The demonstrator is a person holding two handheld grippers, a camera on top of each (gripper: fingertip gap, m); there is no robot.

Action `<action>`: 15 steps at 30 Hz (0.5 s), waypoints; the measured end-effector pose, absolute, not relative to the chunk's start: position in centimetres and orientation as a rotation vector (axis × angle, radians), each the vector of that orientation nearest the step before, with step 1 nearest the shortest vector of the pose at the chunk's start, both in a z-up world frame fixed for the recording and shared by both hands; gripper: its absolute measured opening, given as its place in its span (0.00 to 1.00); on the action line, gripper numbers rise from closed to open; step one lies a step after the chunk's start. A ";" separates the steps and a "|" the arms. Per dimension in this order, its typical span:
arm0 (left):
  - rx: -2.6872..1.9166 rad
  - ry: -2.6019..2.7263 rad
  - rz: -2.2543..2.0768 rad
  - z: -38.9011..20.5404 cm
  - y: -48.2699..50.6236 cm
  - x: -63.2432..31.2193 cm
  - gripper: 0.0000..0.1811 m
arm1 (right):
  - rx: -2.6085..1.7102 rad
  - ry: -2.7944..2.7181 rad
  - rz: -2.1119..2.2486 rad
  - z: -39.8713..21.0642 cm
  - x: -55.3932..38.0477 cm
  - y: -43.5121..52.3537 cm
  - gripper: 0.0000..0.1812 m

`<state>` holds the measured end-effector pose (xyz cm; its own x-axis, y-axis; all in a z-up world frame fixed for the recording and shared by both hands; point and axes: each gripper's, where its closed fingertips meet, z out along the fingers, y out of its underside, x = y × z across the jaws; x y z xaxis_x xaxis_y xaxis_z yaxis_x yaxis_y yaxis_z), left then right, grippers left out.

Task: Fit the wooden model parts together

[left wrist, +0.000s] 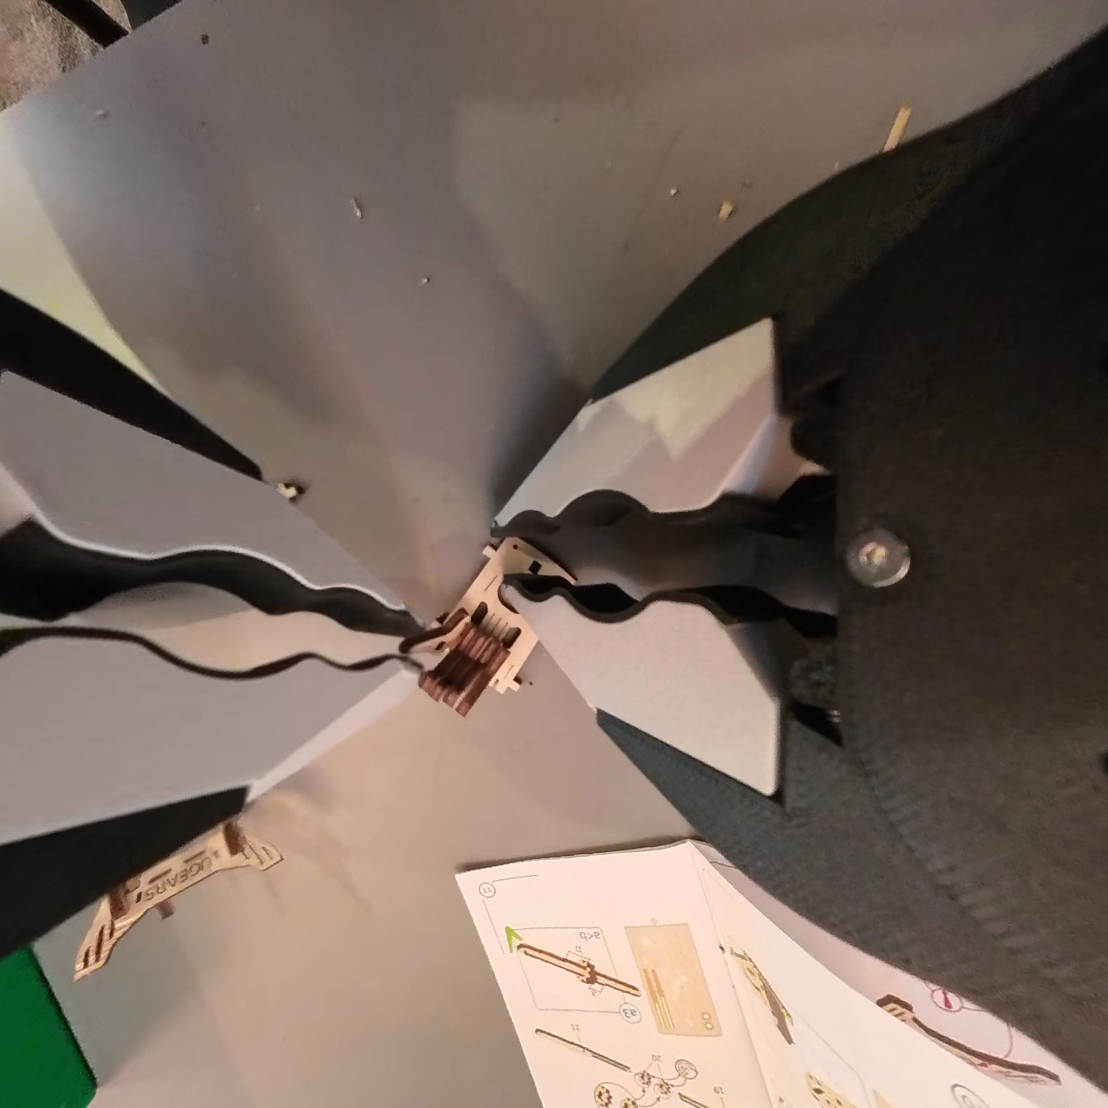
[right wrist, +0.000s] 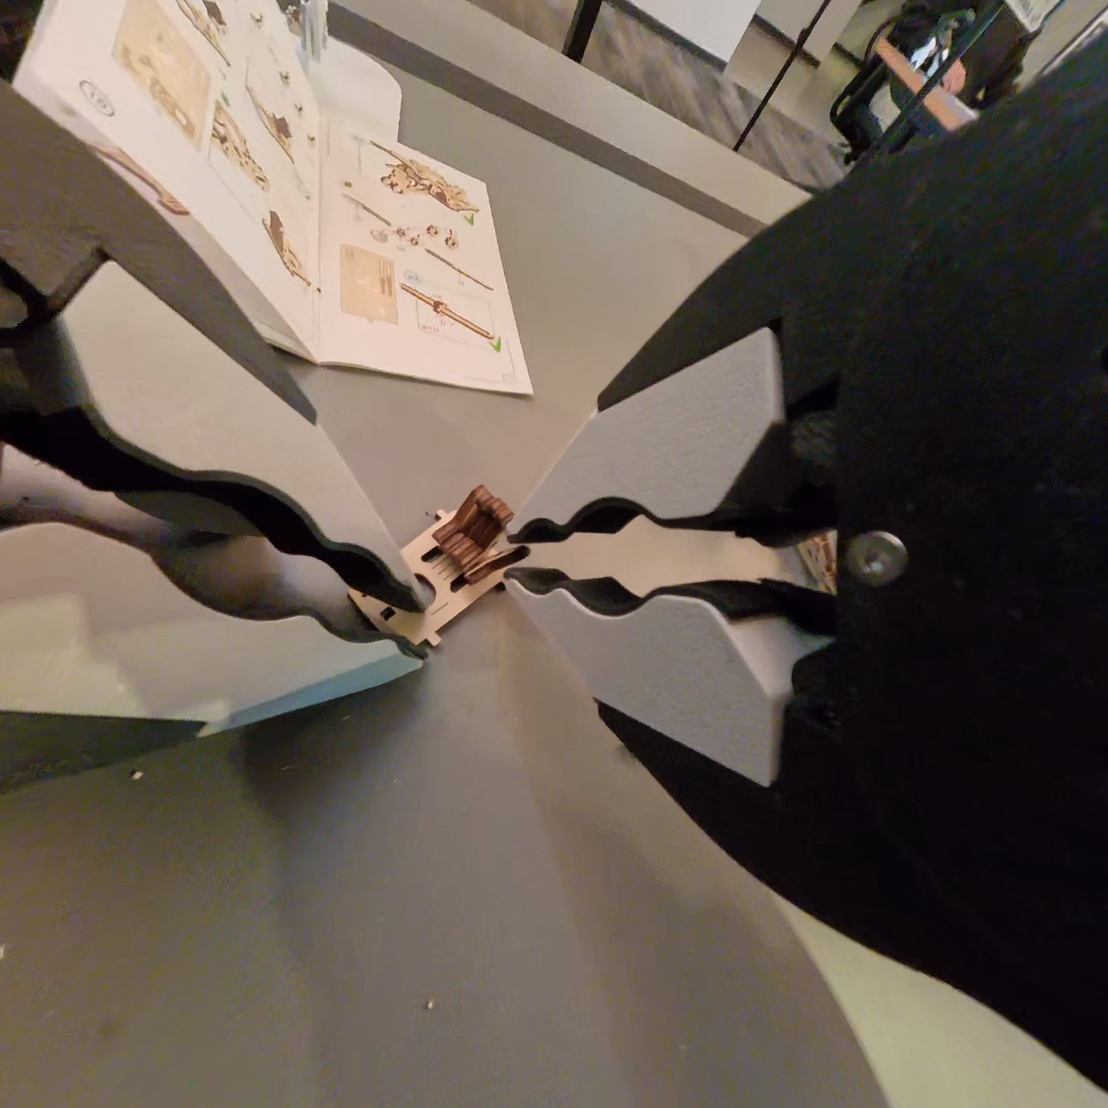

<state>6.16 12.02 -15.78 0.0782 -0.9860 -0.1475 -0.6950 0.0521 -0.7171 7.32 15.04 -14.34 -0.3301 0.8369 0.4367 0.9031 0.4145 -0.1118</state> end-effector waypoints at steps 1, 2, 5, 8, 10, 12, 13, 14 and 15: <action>-1.703 1.680 -0.566 -15.8 12.0 6.2 0.06 | -1.493 -2.241 -0.210 -14.3 7.5 15.1 0.04; -1.701 1.681 -0.566 -15.8 12.0 6.2 0.06 | -1.499 -2.230 -0.221 -14.2 7.6 15.3 0.07; -1.701 1.681 -0.566 -15.8 12.0 6.2 0.06 | -1.521 -2.190 -0.215 -14.0 7.7 15.8 0.17; -1.700 1.682 -0.566 -15.8 12.0 6.2 0.06 | -1.495 -2.201 -0.200 -13.9 7.6 15.8 0.20; -1.700 1.682 -0.566 -15.8 12.0 6.2 0.06 | -1.480 -2.209 -0.175 -13.5 7.4 15.9 0.23; -1.699 1.683 -0.566 -15.8 12.0 6.2 0.06 | -1.489 -2.241 -0.100 -13.1 7.2 15.6 0.25; -1.699 1.683 -0.566 -15.8 12.0 6.2 0.06 | -1.507 -2.255 -0.046 -13.0 7.2 15.5 0.26; -1.698 1.683 -0.565 -15.8 12.0 6.2 0.06 | -1.538 -2.259 -0.012 -13.0 7.3 15.6 0.28; -1.698 1.683 -0.565 -15.8 12.0 6.2 0.06 | -1.561 -2.256 0.025 -12.9 7.2 15.8 0.29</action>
